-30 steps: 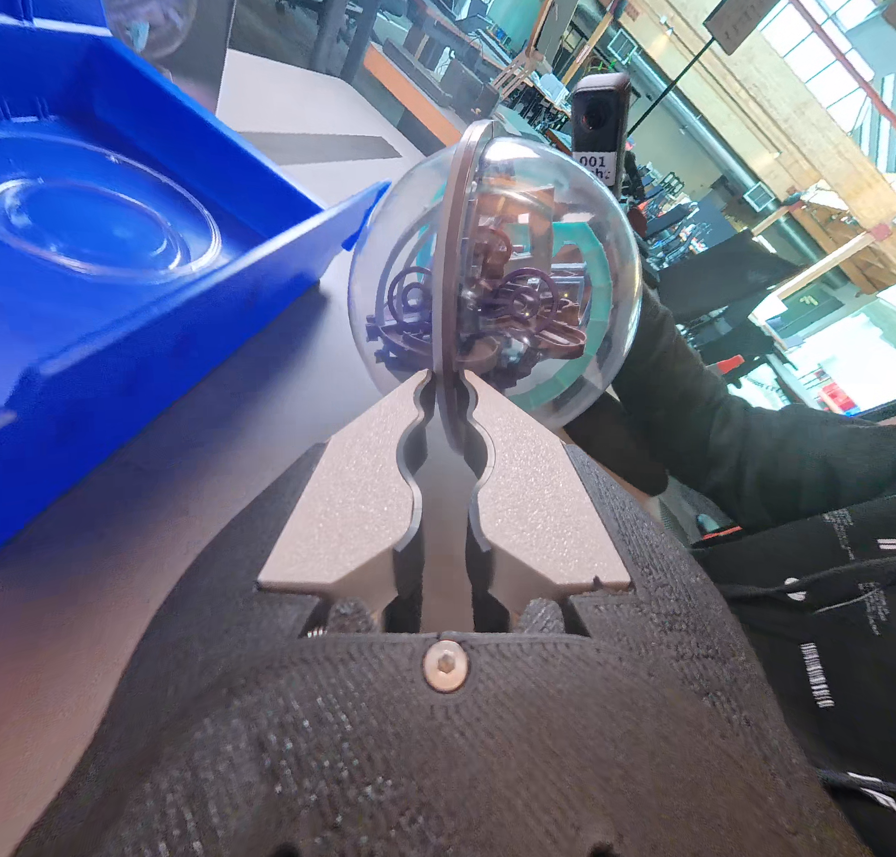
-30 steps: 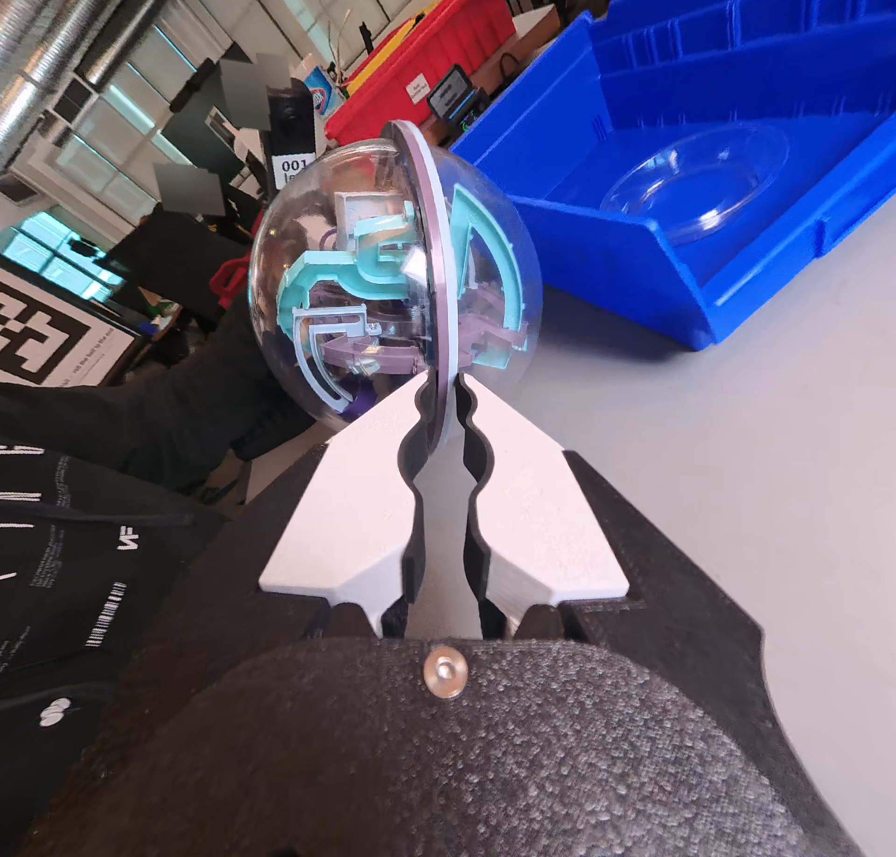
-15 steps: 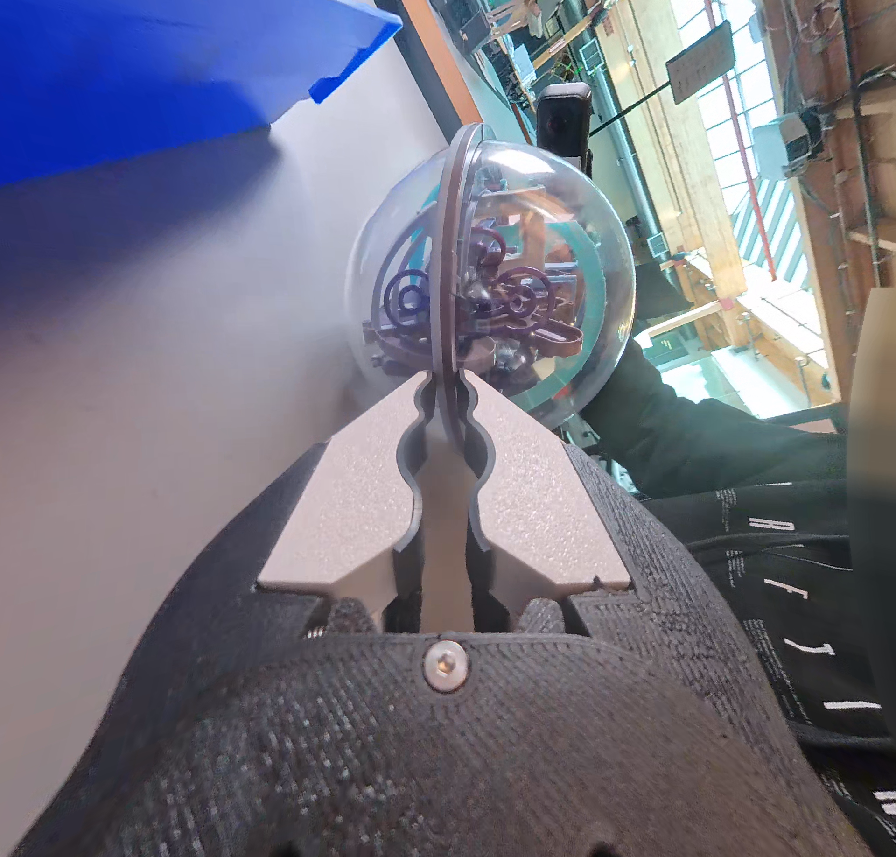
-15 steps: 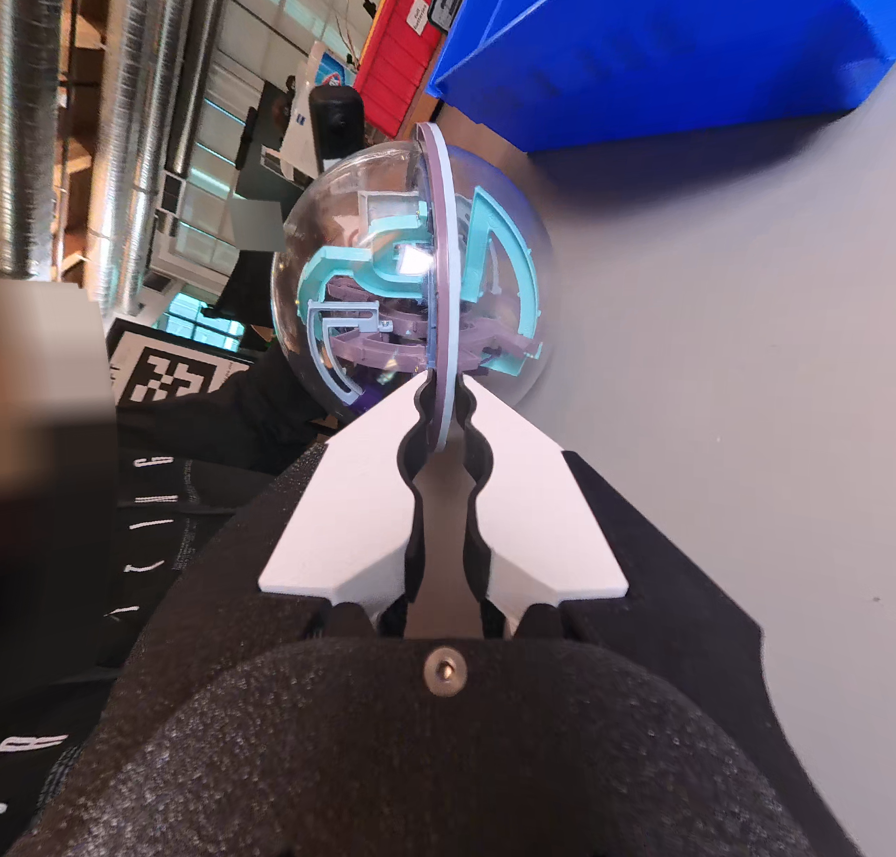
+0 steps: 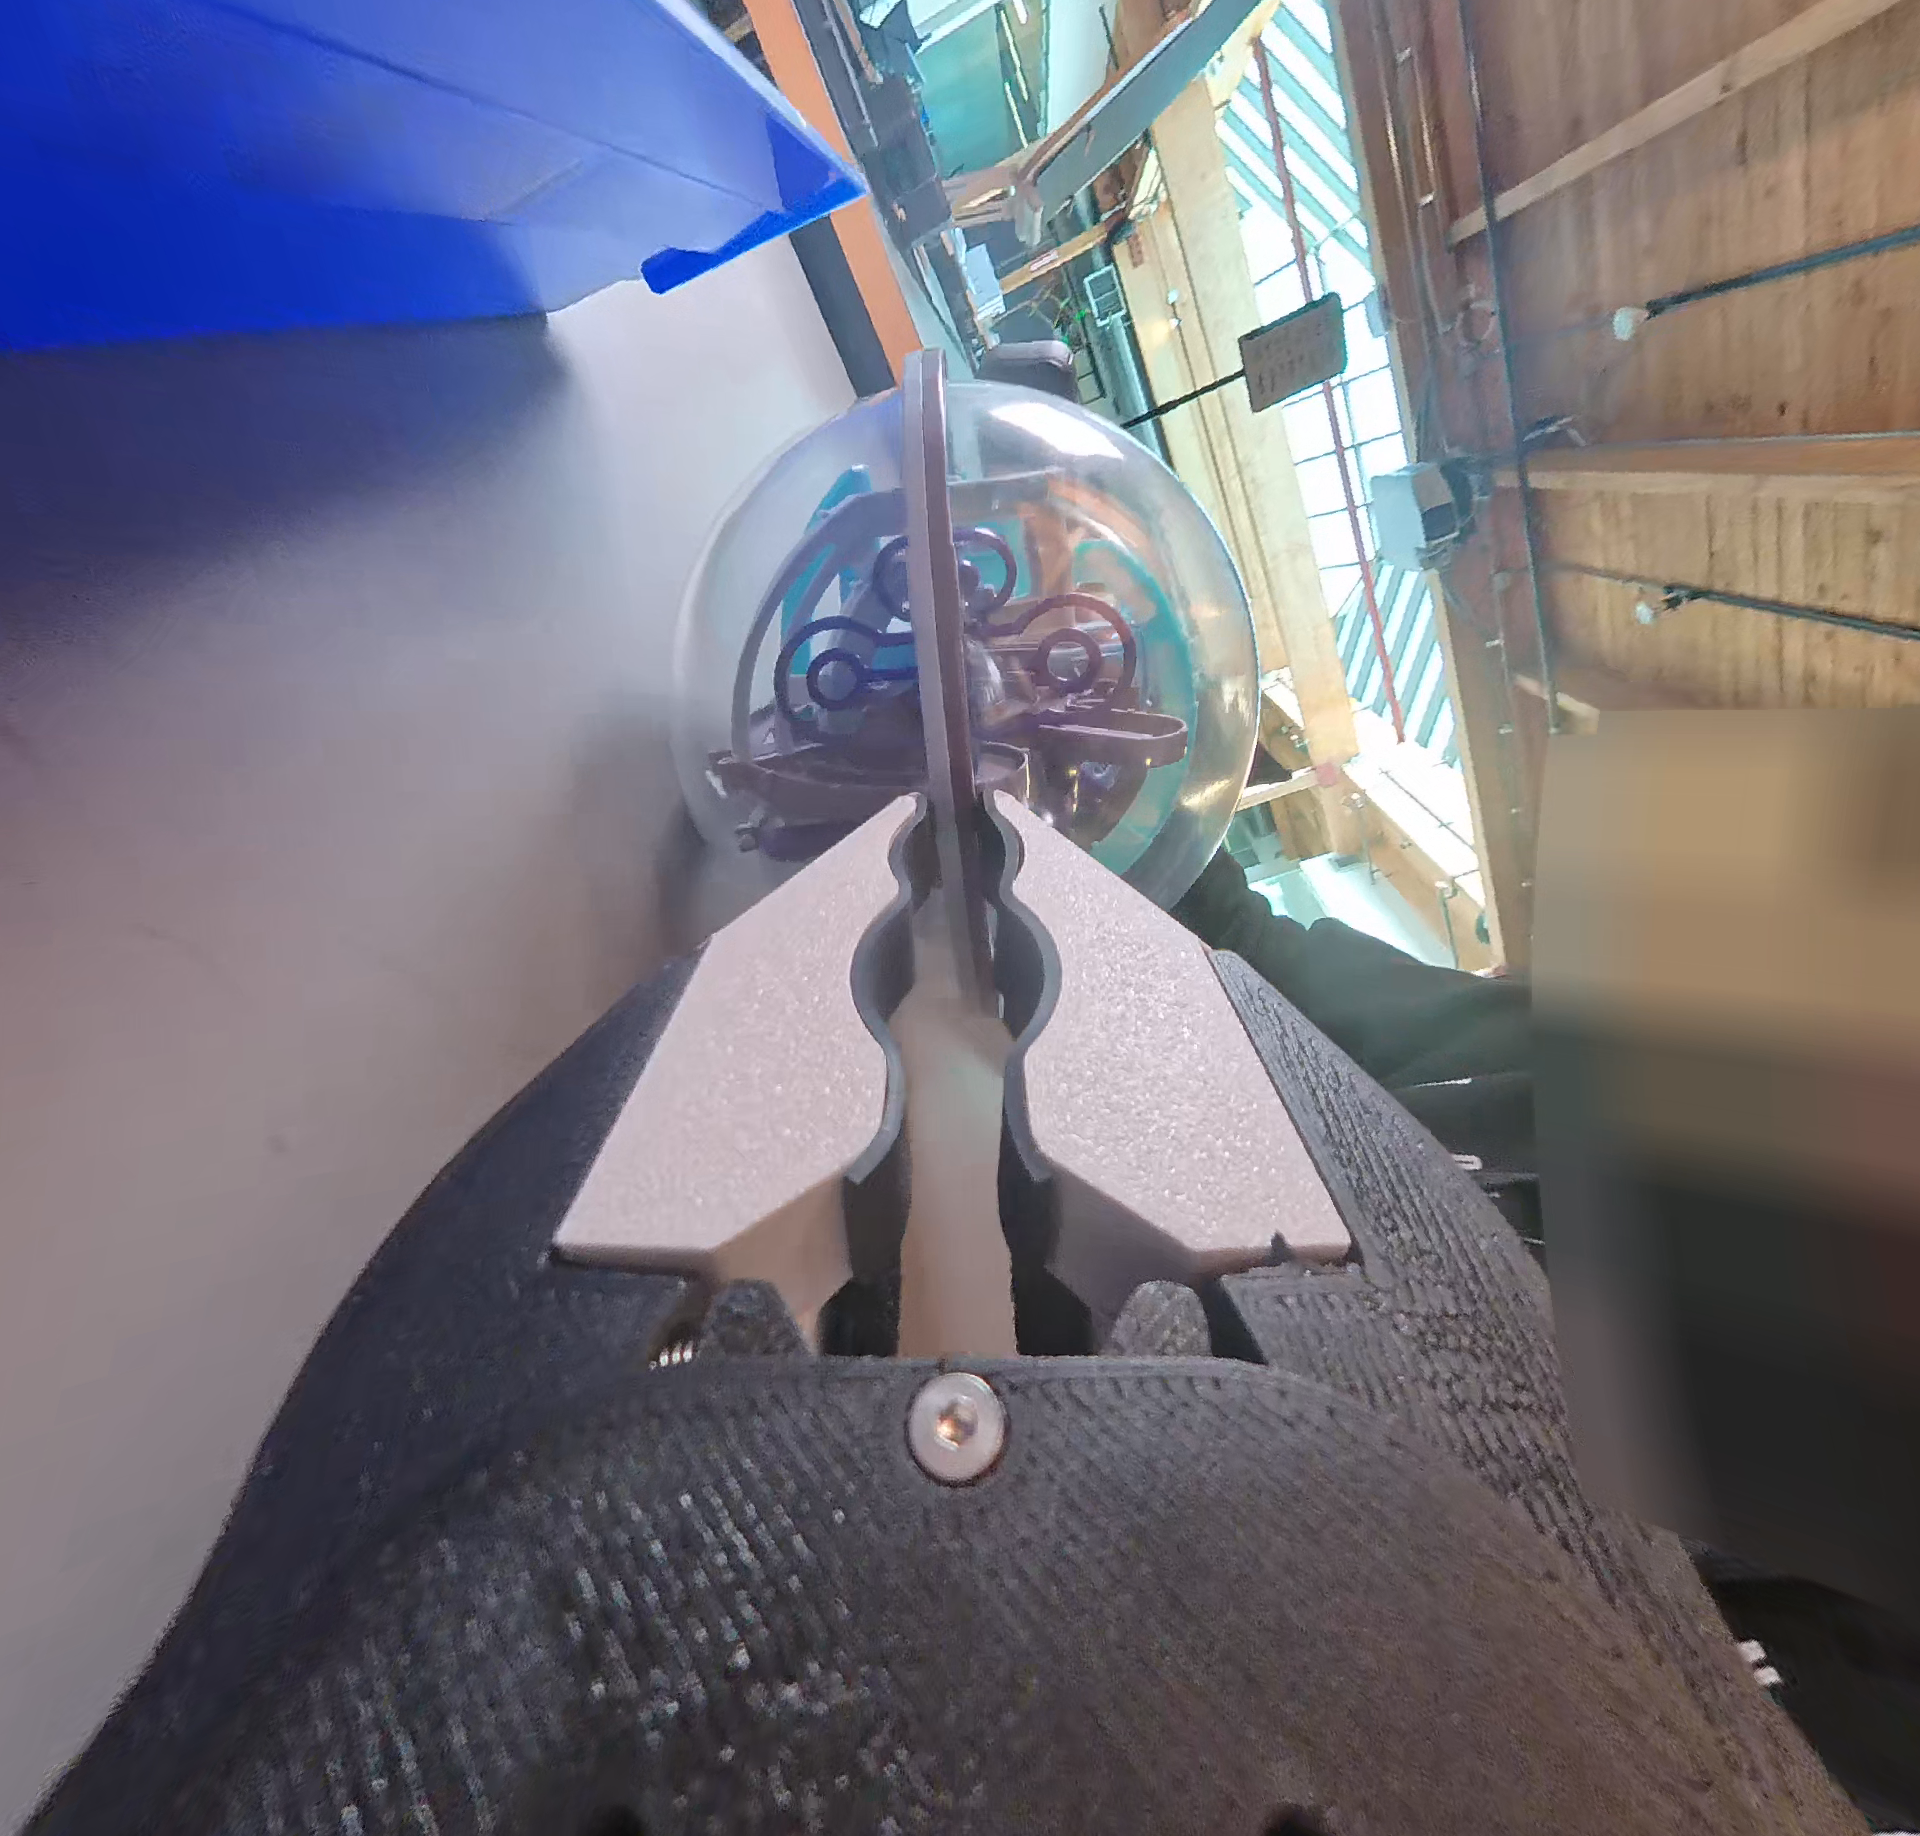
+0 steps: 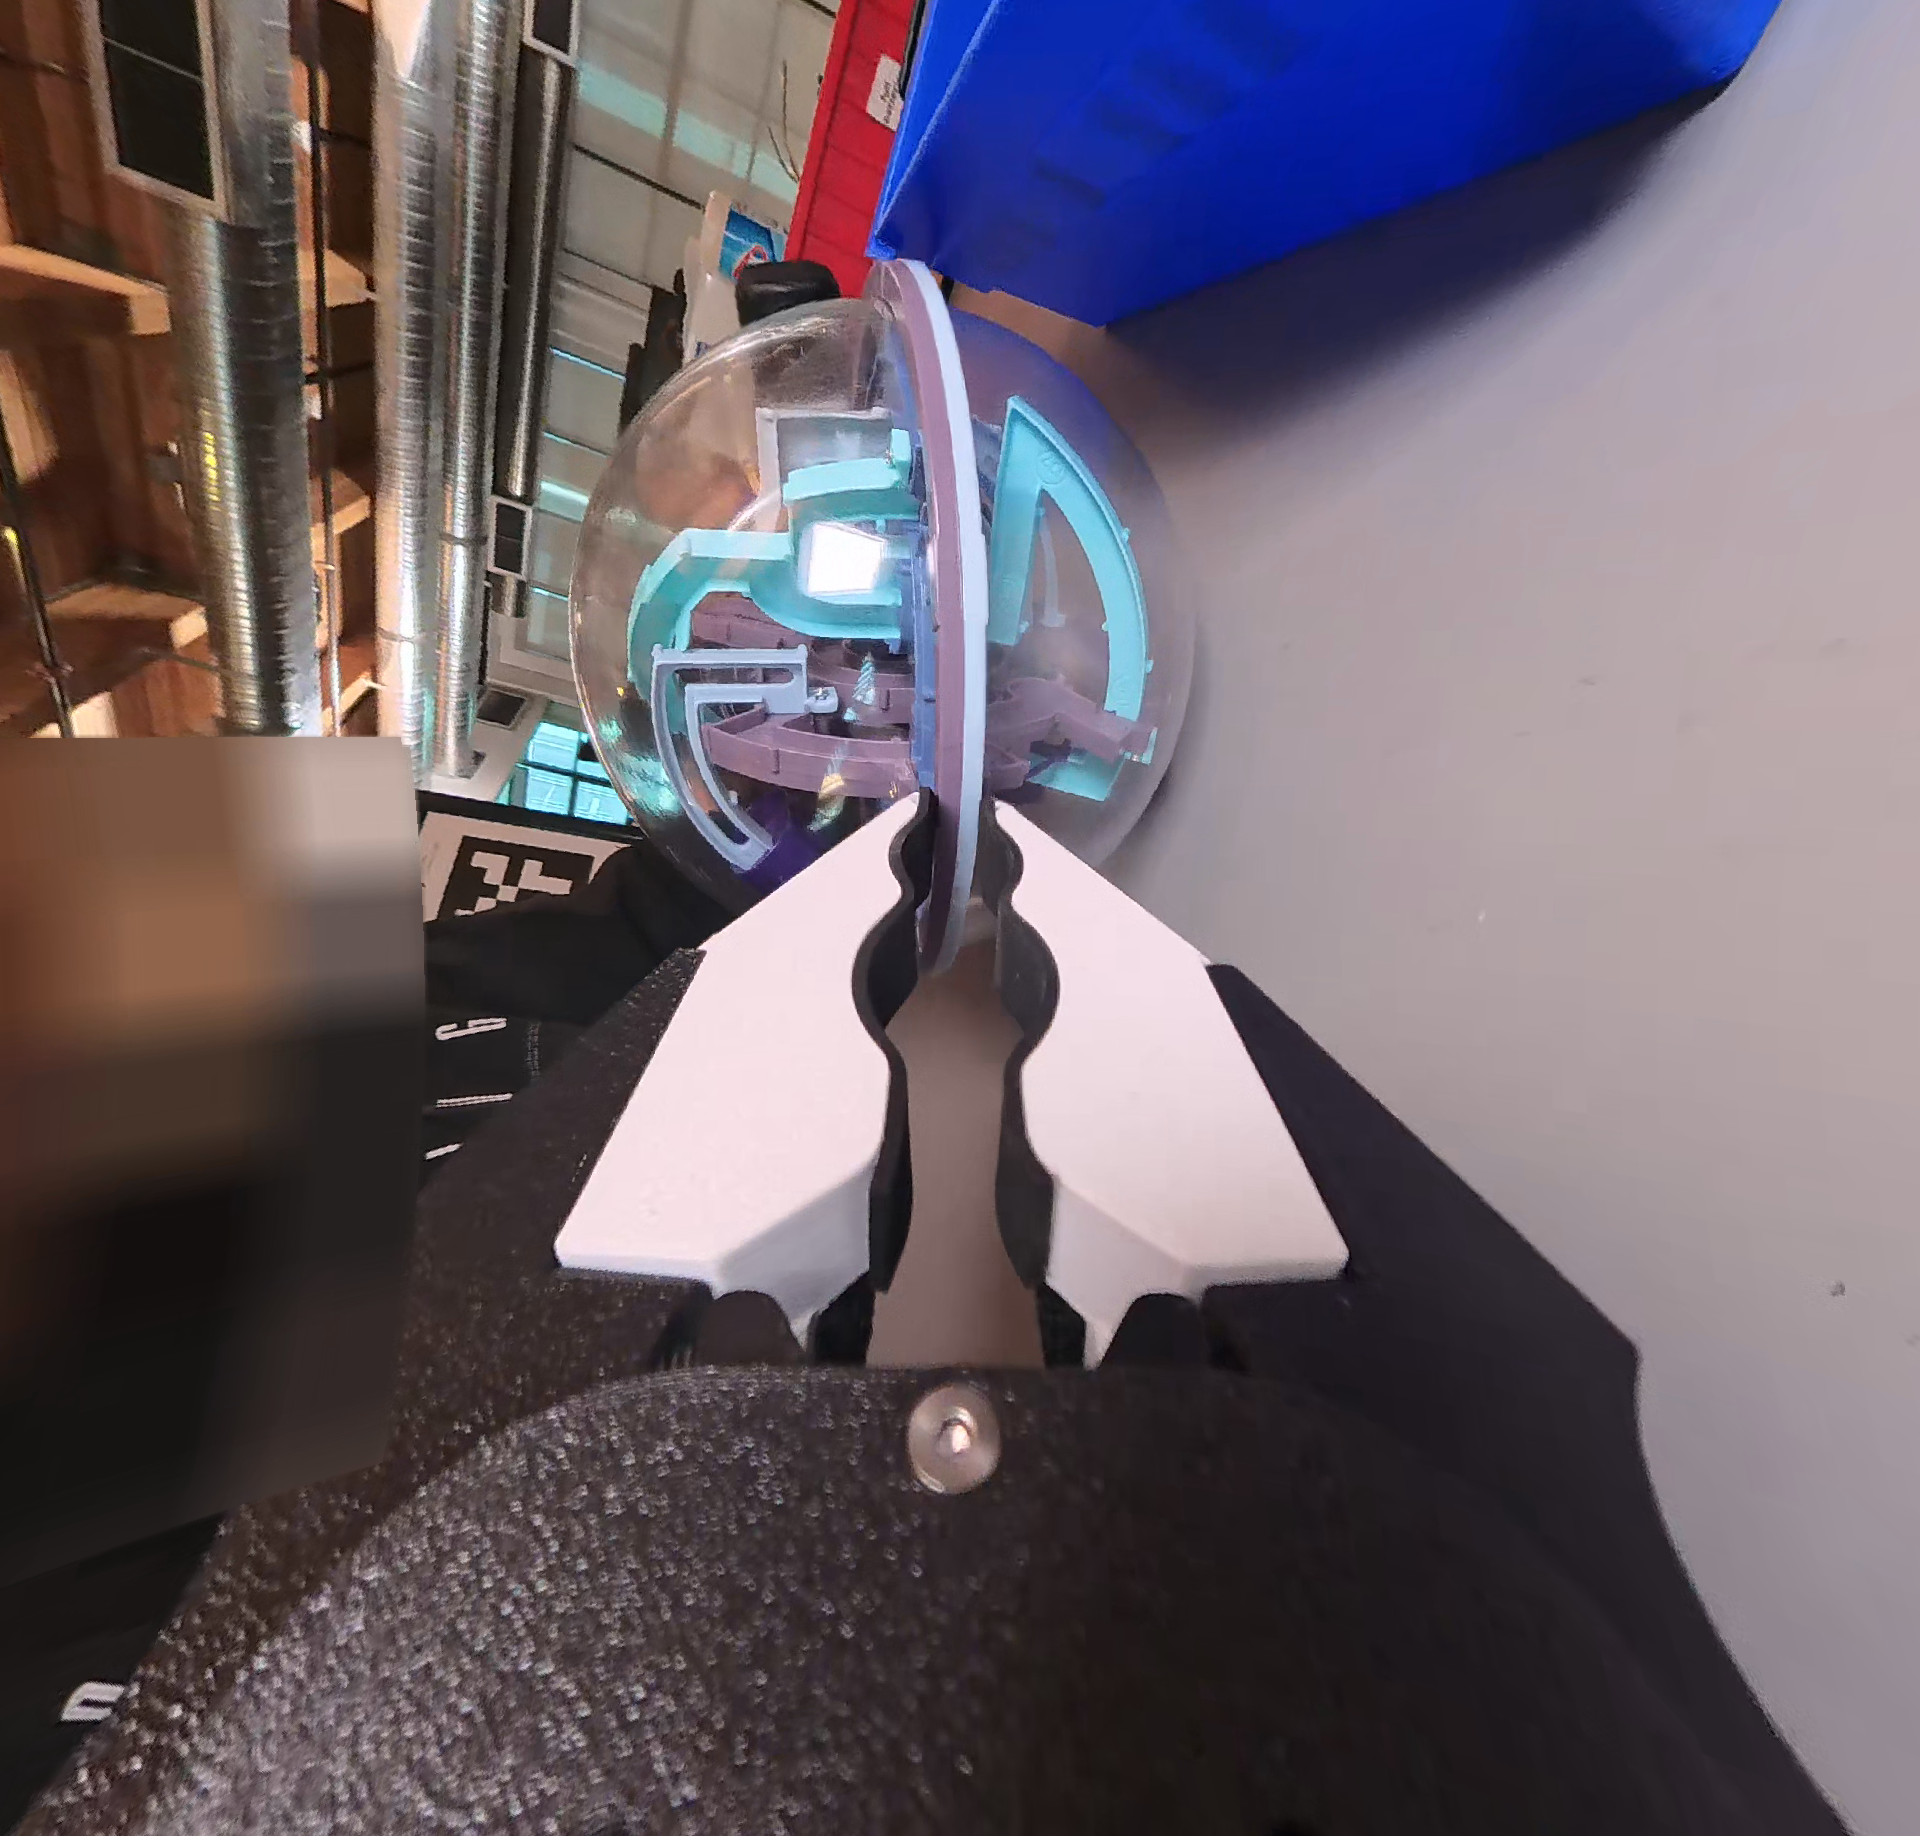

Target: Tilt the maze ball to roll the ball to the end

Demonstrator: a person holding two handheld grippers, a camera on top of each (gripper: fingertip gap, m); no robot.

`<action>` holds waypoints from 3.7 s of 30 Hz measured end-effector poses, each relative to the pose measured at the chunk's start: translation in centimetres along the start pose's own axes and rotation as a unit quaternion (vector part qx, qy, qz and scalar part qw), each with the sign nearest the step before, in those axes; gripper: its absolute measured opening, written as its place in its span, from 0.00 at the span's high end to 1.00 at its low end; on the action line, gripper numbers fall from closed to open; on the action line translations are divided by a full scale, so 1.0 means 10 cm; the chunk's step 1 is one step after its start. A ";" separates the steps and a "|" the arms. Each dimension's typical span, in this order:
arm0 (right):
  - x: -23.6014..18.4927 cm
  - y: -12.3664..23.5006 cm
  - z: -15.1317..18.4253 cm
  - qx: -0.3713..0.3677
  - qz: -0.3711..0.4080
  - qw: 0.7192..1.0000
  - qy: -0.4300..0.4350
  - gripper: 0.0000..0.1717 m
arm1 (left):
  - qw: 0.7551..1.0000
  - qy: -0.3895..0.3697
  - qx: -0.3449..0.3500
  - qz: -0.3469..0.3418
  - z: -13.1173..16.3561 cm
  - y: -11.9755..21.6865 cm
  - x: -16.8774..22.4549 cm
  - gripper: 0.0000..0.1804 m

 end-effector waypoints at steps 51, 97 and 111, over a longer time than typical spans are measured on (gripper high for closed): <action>-0.36 -0.14 0.26 -0.002 0.124 0.866 0.485 0.51 | 0.925 -0.374 0.037 -0.048 -0.10 -0.42 0.27 0.30; -0.25 -0.14 0.32 -0.044 0.197 0.800 0.565 0.49 | 0.887 -0.461 0.000 -0.028 -0.06 -0.55 0.43 0.31; -0.54 0.03 0.51 -0.073 0.264 0.805 0.526 0.54 | 0.842 -0.511 -0.016 -0.171 0.29 -0.43 0.67 0.33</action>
Point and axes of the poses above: each gripper's, where its closed fingertips meet, y back along the fingers, z out of its underside, x = y × z across the jaws, the point moved 9 cm from there along y, back along the fingers, and after that the axes turned 6 degrees about -z, right-handed, at the moved point
